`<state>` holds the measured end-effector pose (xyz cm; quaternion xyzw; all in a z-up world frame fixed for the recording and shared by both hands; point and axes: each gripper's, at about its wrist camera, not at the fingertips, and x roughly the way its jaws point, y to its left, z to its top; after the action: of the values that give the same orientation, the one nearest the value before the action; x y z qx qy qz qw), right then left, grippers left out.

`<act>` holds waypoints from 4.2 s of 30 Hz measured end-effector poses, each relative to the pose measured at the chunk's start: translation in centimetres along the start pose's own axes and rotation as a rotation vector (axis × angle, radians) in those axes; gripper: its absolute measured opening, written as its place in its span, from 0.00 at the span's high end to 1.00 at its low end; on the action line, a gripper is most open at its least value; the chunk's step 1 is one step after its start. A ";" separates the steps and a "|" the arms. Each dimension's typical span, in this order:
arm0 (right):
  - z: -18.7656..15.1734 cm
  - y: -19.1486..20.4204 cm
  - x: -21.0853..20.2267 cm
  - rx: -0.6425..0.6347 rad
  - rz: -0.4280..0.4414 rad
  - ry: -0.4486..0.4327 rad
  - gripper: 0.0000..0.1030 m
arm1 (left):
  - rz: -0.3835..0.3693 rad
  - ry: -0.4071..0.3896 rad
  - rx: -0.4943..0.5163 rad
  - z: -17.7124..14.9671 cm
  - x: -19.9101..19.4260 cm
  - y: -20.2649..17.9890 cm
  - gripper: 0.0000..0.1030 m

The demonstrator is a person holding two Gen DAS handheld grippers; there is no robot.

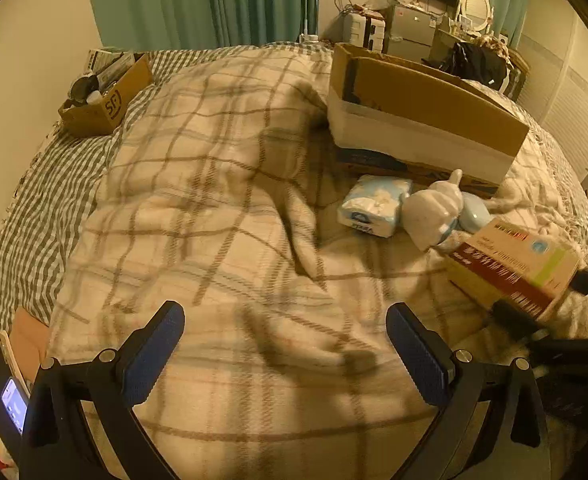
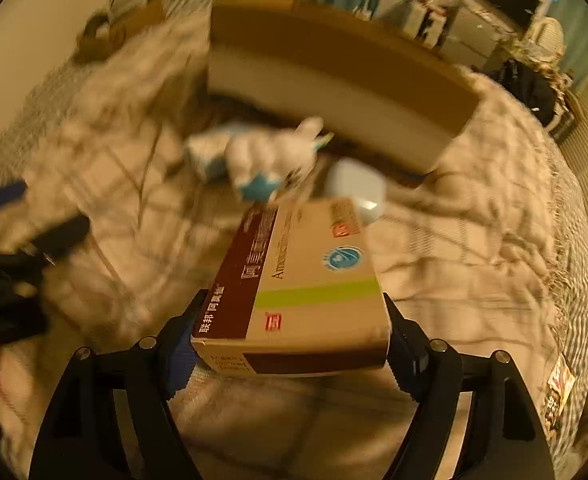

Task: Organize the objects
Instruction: 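Grasp the Amoxicillin Capsules box with the right gripper, then grasp the white bunny figurine with the left gripper, then carry the bunny with the left gripper while the right carries the medicine box into the box, then grasp the blue tissue pack with the left gripper while the right grasps the white earbud case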

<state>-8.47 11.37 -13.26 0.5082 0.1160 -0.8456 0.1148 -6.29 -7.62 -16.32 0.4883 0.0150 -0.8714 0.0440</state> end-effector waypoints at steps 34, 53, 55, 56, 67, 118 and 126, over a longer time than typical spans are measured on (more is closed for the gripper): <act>0.6 -13.9 1.0 0.241 0.016 -0.059 0.24 | -0.082 0.032 0.303 5.5 7.4 -13.2 0.40; -0.2 -6.9 -10.5 0.125 0.000 -0.232 0.25 | -0.222 -0.144 0.169 4.2 -6.3 -8.0 0.40; -0.1 -6.4 -11.5 0.113 0.009 -0.246 0.25 | -0.217 -0.171 0.173 4.7 -7.6 -7.4 0.40; 0.0 -6.2 -11.9 0.107 0.011 -0.254 0.25 | -0.217 -0.182 0.172 5.0 -8.1 -7.1 0.40; 6.5 -6.9 -15.6 0.051 0.061 -0.358 0.25 | -0.215 -0.295 0.140 12.1 -11.6 -4.7 0.40; 17.8 -13.6 -19.3 0.176 -0.020 -0.481 0.00 | -0.142 -0.352 0.190 23.0 -13.1 -6.5 0.00; 11.4 -11.3 -27.4 0.143 -0.054 -0.568 0.00 | -0.119 -0.446 0.180 17.5 -21.0 -4.4 0.00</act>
<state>-8.97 20.57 17.09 0.2546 0.0330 -0.9628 0.0841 -10.68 -3.19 10.68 0.2838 -0.0439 -0.9566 -0.0490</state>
